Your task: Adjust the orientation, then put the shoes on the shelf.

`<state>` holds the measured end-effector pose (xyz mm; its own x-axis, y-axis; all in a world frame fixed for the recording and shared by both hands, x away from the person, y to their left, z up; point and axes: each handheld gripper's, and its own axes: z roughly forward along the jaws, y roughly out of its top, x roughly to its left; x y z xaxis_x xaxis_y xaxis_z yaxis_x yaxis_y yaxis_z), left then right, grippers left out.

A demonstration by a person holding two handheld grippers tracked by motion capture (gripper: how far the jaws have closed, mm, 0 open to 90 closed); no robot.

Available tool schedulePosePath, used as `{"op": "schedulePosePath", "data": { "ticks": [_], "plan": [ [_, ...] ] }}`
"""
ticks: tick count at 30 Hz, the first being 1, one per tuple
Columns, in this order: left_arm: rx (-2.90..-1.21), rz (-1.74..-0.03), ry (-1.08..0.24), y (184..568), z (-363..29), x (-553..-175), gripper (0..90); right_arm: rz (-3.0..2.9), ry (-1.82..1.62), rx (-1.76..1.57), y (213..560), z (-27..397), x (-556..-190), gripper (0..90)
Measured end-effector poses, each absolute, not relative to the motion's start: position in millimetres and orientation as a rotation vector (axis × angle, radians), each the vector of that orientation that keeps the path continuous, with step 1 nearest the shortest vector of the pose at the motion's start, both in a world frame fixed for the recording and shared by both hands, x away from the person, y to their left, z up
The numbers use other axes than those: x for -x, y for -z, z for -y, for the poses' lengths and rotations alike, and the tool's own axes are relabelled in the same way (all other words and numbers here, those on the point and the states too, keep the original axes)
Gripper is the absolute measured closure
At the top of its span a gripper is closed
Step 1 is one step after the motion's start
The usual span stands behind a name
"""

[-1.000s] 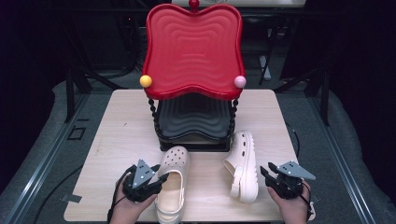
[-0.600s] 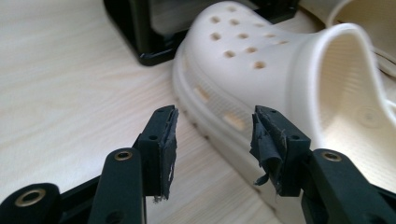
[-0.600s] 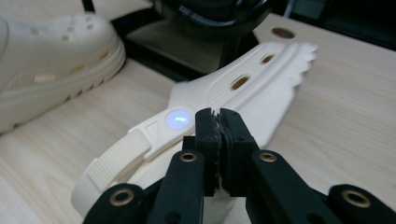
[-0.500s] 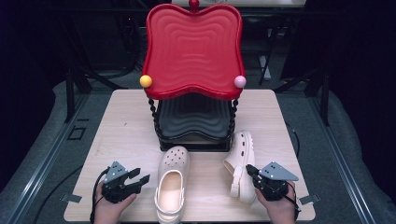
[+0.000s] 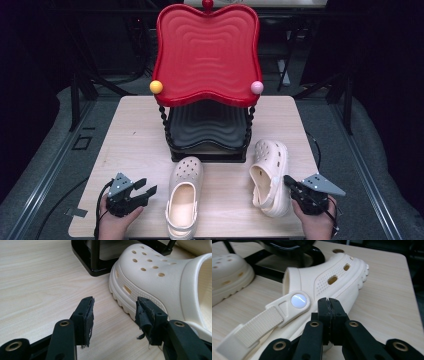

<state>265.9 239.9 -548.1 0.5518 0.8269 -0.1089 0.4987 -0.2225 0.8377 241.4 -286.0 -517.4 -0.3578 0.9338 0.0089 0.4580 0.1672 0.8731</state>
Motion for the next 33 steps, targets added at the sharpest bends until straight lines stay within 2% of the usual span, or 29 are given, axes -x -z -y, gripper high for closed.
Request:
{"op": "schedulePosePath", "data": {
  "ticks": [13, 15, 21, 25, 28, 33],
  "plan": [
    [-1.877, -1.095, -0.479, 547.9, -244.4, -266.8, 48.4, -1.917, -1.05, -1.57, 551.3, 331.2, -259.5, 89.5],
    [-1.876, -1.098, -0.478, 547.7, -244.9, -266.9, 48.4, -1.907, -1.044, -1.587, 552.8, 333.3, -261.4, 84.6],
    [-1.879, -1.103, -0.481, 547.5, -245.6, -266.8, 48.4, -1.89, -0.924, -1.502, 540.0, 333.6, -257.4, 69.2],
    [-1.869, -1.102, -0.488, 547.5, -246.9, -267.1, 48.8, -1.825, -0.955, -1.475, 529.3, 330.1, -254.2, 63.0],
    [-1.86, -1.114, -0.484, 547.6, -247.3, -267.5, 48.9, -1.826, -0.98, -1.445, 518.5, 326.9, -252.1, 60.0],
    [-1.87, -1.111, -0.463, 548.9, -245.9, -267.3, 48.5, -1.848, -0.999, -1.346, 496.3, 317.6, -250.6, 61.3]
  ]
}}
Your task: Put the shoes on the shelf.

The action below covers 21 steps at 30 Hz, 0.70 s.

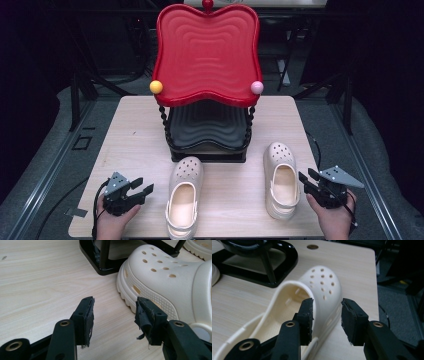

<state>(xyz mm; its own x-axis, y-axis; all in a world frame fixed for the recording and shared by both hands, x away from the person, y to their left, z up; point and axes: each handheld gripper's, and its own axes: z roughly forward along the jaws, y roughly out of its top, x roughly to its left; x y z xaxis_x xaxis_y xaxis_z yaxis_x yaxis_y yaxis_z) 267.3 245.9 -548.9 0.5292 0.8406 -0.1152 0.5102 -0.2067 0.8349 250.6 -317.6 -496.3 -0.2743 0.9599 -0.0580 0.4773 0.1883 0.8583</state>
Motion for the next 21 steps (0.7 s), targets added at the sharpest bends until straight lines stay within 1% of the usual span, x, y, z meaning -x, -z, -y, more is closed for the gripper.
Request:
{"op": "schedulePosePath", "data": {
  "ticks": [5, 7, 14, 21],
  "plan": [
    [-1.882, -1.101, -0.474, 549.5, -243.0, -266.3, 48.2, -1.912, -0.944, -1.313, 486.3, 312.1, -262.4, 63.6],
    [-1.883, -1.105, -0.468, 550.1, -243.4, -266.3, 48.2, -1.989, -0.93, -1.311, 486.1, 309.0, -267.5, 66.1],
    [-1.873, -1.117, -0.466, 550.3, -246.7, -265.9, 48.1, -2.069, -0.78, -1.216, 492.0, 290.0, -279.2, 73.8],
    [-1.876, -1.122, -0.466, 551.2, -247.4, -266.8, 48.1, -2.097, -0.67, -1.183, 500.1, 282.0, -288.0, 75.8]
  ]
}}
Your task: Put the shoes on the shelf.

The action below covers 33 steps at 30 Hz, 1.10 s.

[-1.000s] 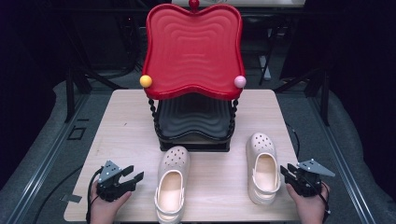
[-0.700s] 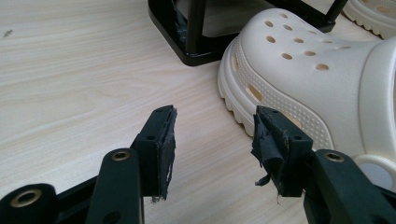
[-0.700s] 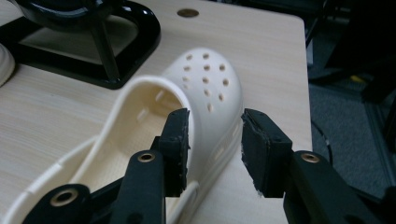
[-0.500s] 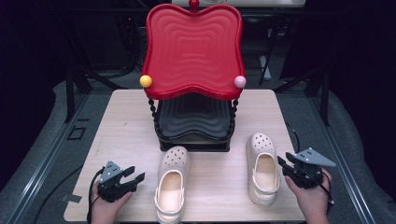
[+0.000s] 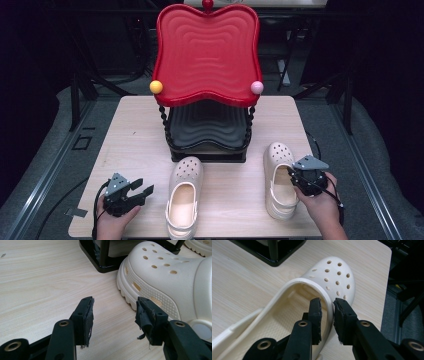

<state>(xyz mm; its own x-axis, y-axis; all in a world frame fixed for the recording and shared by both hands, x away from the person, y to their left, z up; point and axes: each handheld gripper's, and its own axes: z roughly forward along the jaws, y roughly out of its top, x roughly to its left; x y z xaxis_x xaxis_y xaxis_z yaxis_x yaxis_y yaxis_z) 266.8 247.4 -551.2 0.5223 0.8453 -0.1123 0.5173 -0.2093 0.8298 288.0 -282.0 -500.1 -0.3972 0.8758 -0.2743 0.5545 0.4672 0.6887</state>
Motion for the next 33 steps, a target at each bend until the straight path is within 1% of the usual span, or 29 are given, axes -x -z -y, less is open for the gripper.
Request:
{"op": "schedulePosePath", "data": {
  "ticks": [6, 13, 18, 27, 33],
  "plan": [
    [-1.871, -1.125, -0.466, 551.9, -247.7, -267.3, 48.1, -2.097, -0.647, -1.184, 503.9, 282.4, -291.9, 81.6],
    [-1.873, -1.126, -0.465, 552.1, -246.9, -266.8, 48.0, -2.096, -0.644, -1.186, 501.5, 282.6, -286.2, 82.5],
    [-1.878, -1.124, -0.465, 552.3, -246.7, -267.0, 48.0, -2.102, -0.663, -1.167, 497.6, 279.1, -272.5, 82.2],
    [-1.88, -1.118, -0.469, 552.9, -244.9, -266.8, 48.0, -2.142, -0.731, -1.091, 489.1, 256.0, -243.4, 82.1],
    [-1.879, -1.115, -0.467, 553.1, -244.2, -266.5, 48.0, -2.2, -0.787, -1.024, 484.4, 228.2, -231.3, 82.1]
  ]
}}
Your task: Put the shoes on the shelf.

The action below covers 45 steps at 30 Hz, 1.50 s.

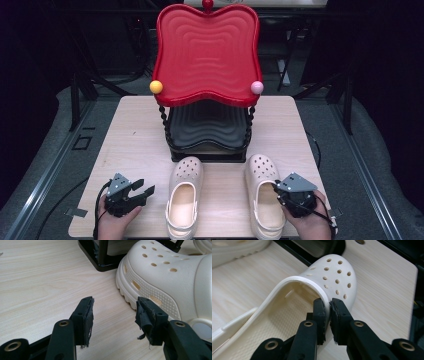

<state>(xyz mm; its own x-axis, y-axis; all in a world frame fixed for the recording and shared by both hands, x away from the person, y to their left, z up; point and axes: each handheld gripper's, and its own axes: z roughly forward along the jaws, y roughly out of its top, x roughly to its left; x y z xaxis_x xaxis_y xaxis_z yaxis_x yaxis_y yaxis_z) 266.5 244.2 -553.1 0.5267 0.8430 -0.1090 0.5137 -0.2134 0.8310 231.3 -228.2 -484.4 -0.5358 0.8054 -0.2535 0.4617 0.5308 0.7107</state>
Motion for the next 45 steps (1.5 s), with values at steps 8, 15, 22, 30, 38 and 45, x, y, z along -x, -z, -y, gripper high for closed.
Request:
{"op": "schedulePosePath", "data": {
  "ticks": [8, 15, 22, 30, 38, 45],
  "plan": [
    [-1.887, -1.111, -0.467, 552.9, -243.6, -266.1, 48.0, -2.277, -0.822, -0.949, 488.5, 191.2, -232.4, 82.0],
    [-1.89, -1.106, -0.465, 553.4, -242.6, -266.2, 48.0, -2.314, -0.84, -0.923, 491.8, 163.1, -242.0, 81.9],
    [-1.891, -1.103, -0.464, 553.6, -242.4, -266.3, 48.0, -2.341, -0.837, -0.927, 497.0, 143.6, -252.3, 81.8],
    [-1.902, -1.098, -0.461, 553.6, -241.4, -266.2, 48.0, -2.348, -0.853, -0.954, 498.8, 130.7, -260.5, 81.6],
    [-1.903, -1.09, -0.46, 554.4, -239.0, -265.9, 48.0, -2.354, -0.874, -0.966, 500.6, 120.6, -262.4, 81.2],
    [-1.914, -1.085, -0.484, 553.8, -235.0, -264.3, 49.4, -2.329, -0.969, -1.003, 496.9, 127.2, -259.4, 71.9]
  ]
}}
